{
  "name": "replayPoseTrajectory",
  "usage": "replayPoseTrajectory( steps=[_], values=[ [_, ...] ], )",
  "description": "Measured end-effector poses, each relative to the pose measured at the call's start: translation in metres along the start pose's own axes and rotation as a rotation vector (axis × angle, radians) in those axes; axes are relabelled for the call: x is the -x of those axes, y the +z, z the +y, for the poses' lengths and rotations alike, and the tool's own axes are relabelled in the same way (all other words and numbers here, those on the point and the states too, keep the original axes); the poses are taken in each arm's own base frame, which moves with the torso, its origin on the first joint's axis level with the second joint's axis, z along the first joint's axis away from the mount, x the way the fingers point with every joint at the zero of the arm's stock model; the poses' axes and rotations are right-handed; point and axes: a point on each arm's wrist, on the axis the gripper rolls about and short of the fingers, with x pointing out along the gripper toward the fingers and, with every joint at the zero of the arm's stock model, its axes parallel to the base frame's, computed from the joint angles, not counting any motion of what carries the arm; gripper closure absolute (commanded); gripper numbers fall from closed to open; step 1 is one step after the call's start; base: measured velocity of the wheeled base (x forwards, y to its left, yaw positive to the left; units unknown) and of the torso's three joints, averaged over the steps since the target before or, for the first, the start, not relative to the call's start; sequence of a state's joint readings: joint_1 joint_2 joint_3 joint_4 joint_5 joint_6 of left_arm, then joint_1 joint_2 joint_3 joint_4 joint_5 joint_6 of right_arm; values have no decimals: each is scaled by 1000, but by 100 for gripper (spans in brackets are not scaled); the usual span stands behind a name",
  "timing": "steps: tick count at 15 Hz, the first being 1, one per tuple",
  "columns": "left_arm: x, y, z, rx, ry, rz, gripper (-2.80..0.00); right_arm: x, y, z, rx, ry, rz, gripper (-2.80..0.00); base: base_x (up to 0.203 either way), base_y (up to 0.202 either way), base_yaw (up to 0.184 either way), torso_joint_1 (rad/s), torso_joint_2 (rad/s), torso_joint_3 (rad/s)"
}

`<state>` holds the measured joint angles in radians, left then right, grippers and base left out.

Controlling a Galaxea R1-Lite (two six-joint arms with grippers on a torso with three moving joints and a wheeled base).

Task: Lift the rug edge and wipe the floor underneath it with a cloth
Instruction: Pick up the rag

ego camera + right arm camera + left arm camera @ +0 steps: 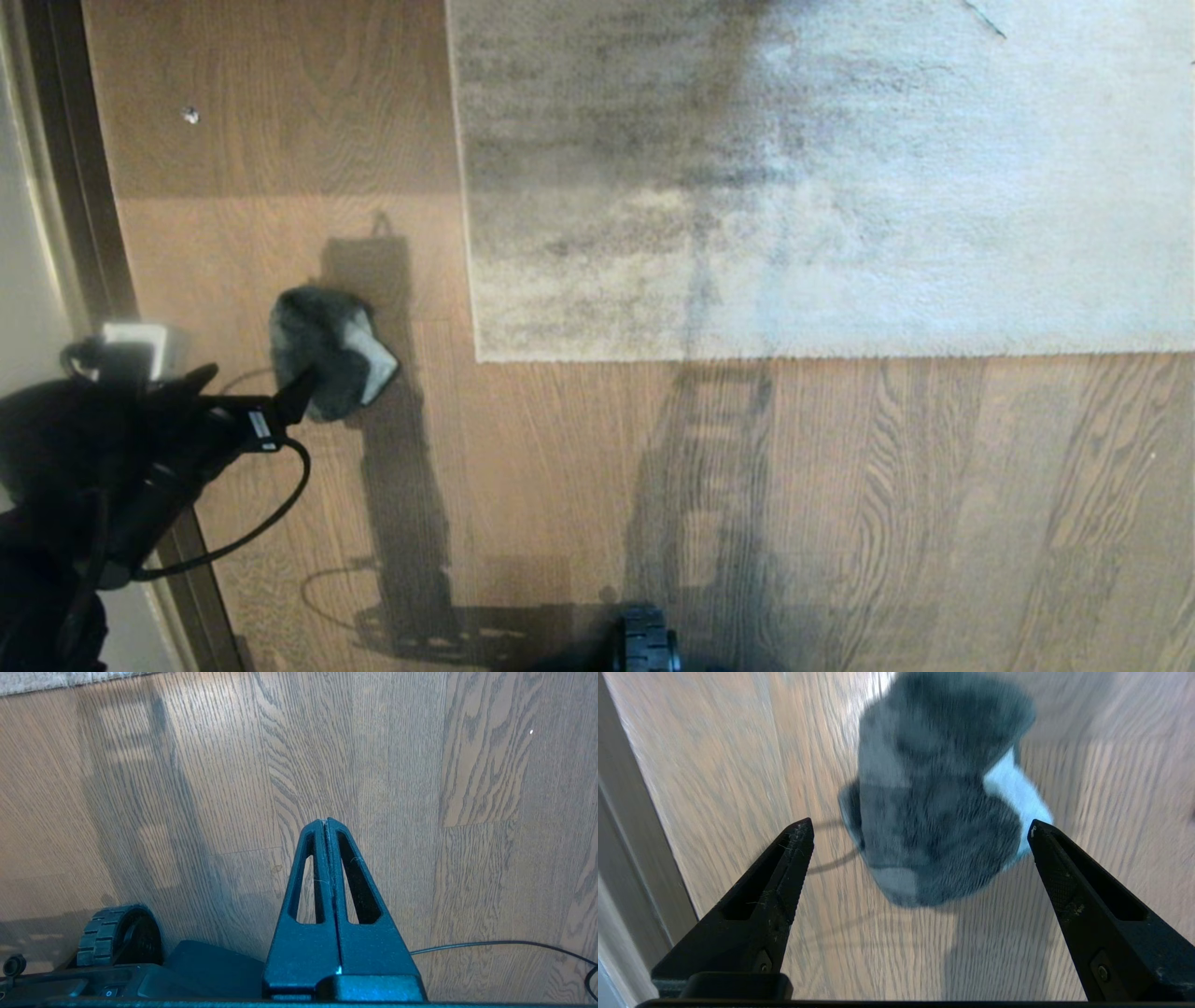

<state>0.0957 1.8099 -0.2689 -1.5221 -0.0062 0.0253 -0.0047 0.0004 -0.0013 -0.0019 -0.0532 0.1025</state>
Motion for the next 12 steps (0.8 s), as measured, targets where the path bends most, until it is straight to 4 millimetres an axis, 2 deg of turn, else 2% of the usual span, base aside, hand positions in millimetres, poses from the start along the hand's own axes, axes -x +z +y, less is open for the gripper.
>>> replayPoseTrajectory(
  steps=[12],
  values=[
    [-31,-8,5,2,-5,-4,-280,0,0,0,0,0,0,0,0,0,0,0,0,0]
  ],
)
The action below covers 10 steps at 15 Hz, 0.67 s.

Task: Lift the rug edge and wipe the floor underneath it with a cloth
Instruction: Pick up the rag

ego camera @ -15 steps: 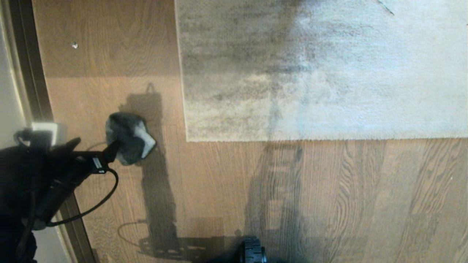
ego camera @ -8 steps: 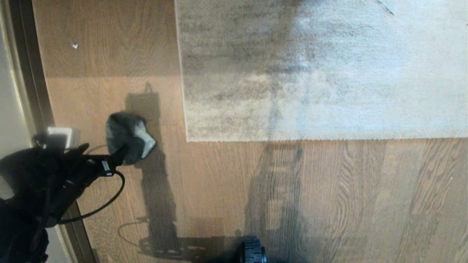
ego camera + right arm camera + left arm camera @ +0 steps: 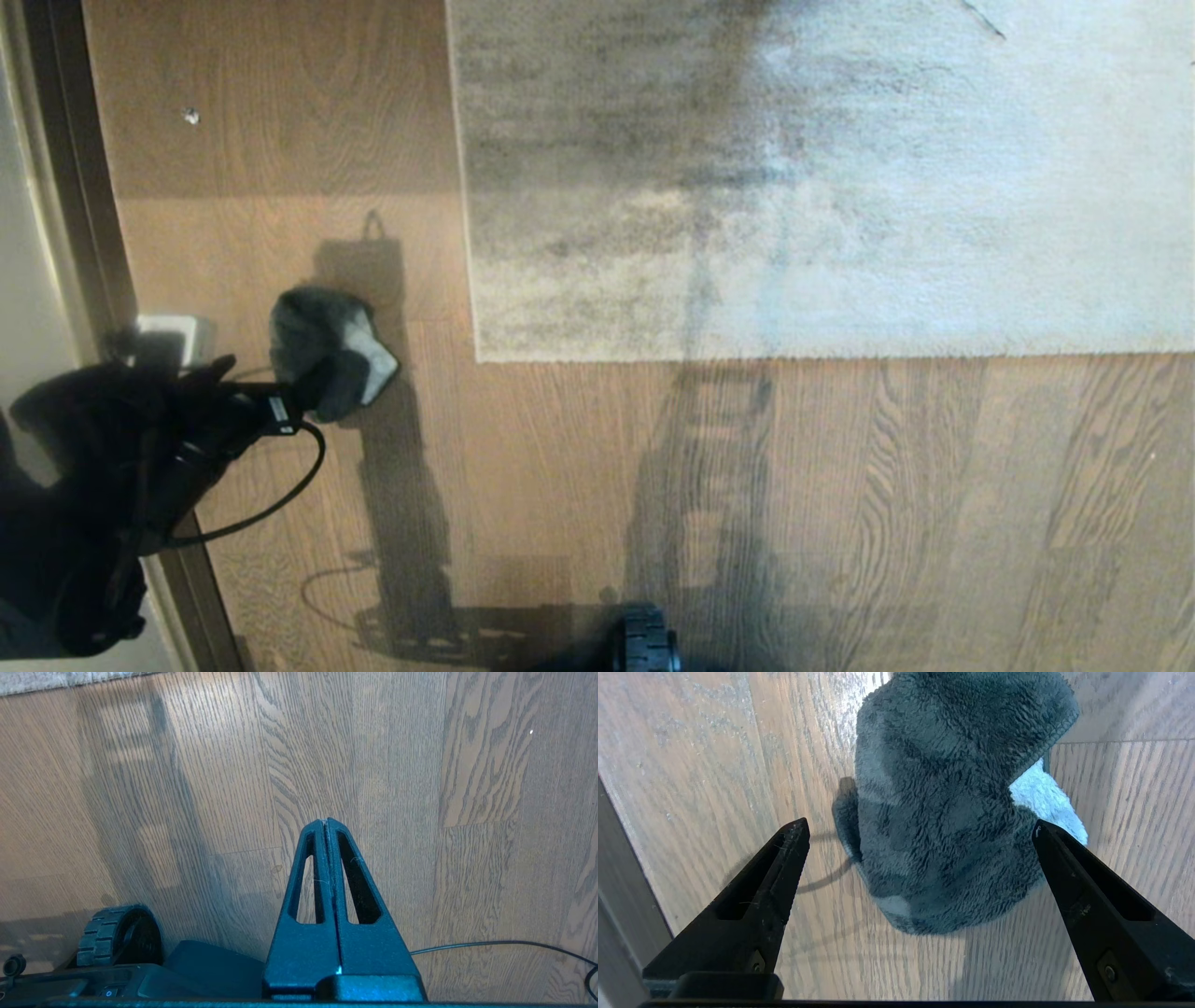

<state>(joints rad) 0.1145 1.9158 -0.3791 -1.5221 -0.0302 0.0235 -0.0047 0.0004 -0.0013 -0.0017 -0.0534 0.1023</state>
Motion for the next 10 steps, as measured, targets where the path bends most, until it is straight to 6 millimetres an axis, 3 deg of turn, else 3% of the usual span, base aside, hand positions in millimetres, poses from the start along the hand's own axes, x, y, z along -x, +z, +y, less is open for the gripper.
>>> replayPoseTrajectory(
  steps=[10],
  values=[
    [-22,-3,0,2,-3,-24,-280,0,0,0,0,0,0,0,0,0,0,0,0,0]
  ],
)
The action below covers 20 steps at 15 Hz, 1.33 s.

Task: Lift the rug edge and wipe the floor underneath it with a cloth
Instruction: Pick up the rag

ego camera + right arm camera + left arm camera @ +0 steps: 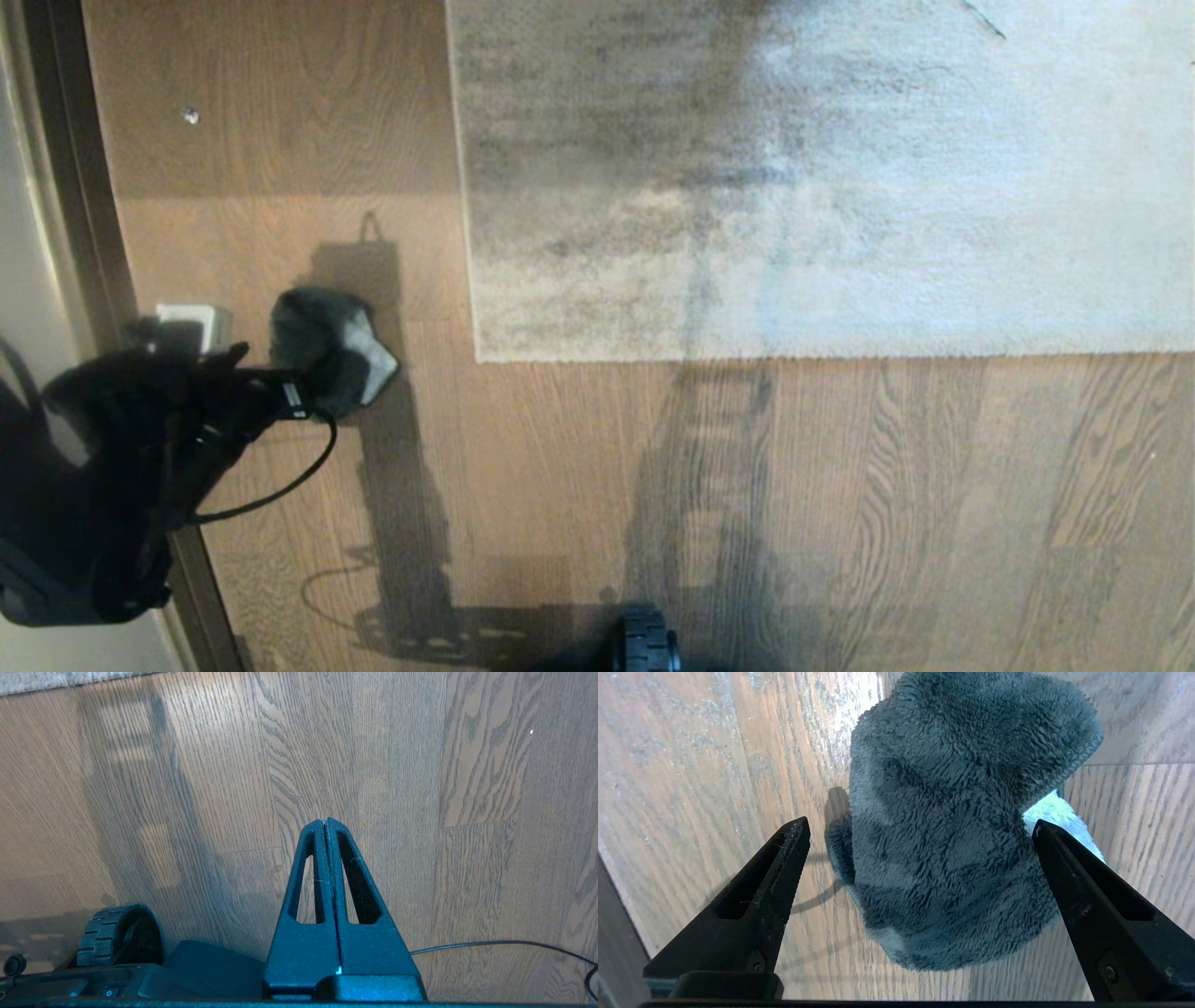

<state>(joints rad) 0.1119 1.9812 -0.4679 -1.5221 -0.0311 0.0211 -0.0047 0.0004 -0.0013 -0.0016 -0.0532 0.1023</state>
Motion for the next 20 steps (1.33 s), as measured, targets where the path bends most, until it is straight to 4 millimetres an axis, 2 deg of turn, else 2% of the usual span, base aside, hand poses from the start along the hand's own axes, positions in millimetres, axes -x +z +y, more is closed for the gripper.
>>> replayPoseTrajectory(
  steps=[18,19,20],
  values=[
    [-24,-8,-3,-4,-10,-12,-280,0,0,0,0,0,0,0,0,0,0,0,0,0],
    [-24,-9,-3,-4,-10,-11,-63,0,0,0,0,0,0,0,0,0,0,0,0,0],
    [-24,-9,-3,-4,-10,-12,0,0,0,0,0,0,0,0,0,0,0,0,0,0]
  ],
)
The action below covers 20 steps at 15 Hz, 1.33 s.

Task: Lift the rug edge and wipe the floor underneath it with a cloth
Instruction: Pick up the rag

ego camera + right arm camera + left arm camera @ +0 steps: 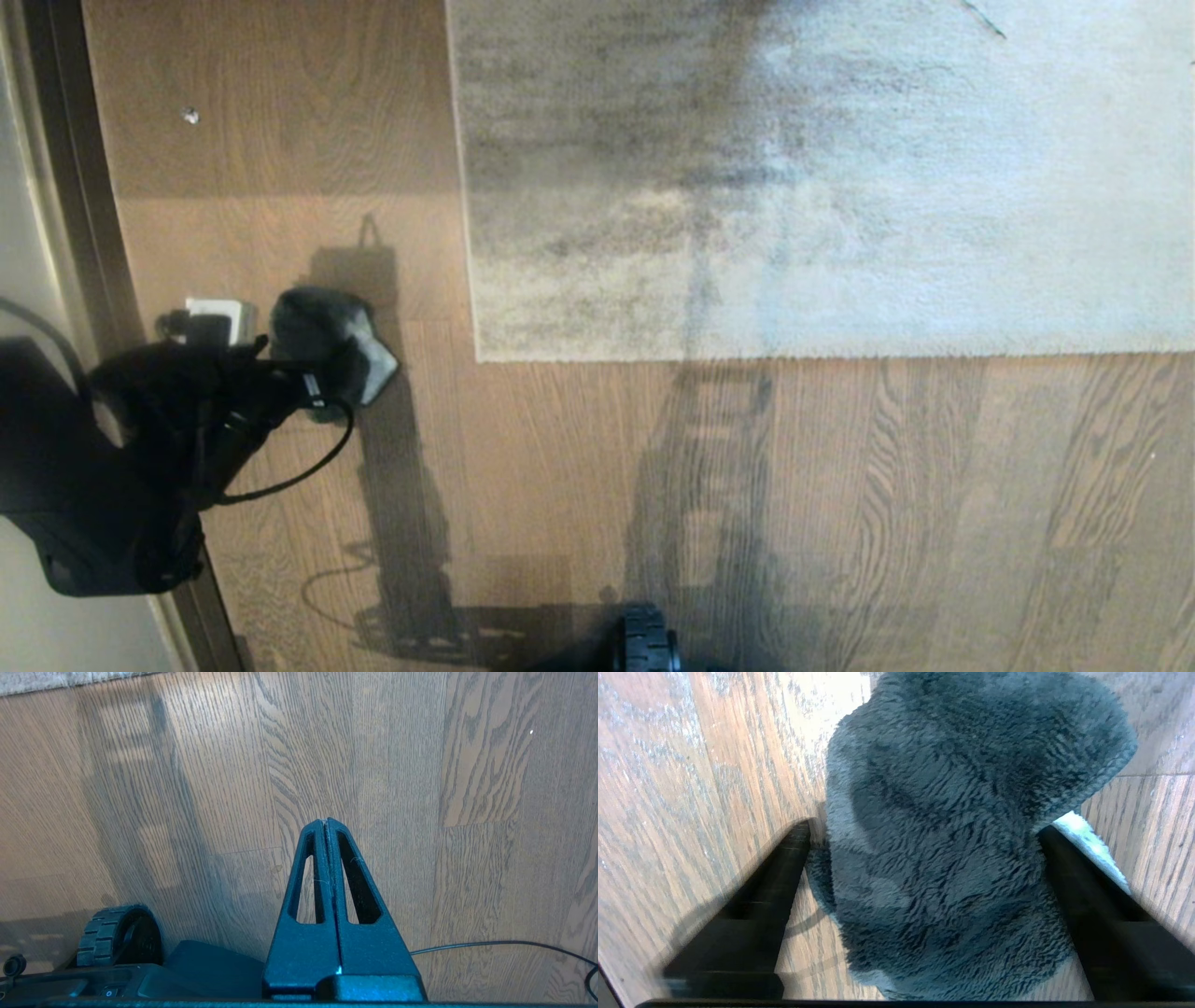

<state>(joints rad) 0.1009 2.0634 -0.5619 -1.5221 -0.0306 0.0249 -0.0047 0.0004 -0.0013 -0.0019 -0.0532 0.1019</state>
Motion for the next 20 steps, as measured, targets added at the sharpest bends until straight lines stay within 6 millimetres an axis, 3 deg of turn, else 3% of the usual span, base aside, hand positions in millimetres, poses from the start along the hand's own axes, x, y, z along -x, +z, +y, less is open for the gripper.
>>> replayPoseTrajectory(
  steps=[14,20],
  values=[
    [5,7,-5,-1,-10,-13,0,0,0,0,0,0,0,0,0,0,0,0,0,0],
    [38,19,-5,-7,-5,-3,0,0,0,0,0,0,0,0,0,0,0,0,0,0]
  ],
)
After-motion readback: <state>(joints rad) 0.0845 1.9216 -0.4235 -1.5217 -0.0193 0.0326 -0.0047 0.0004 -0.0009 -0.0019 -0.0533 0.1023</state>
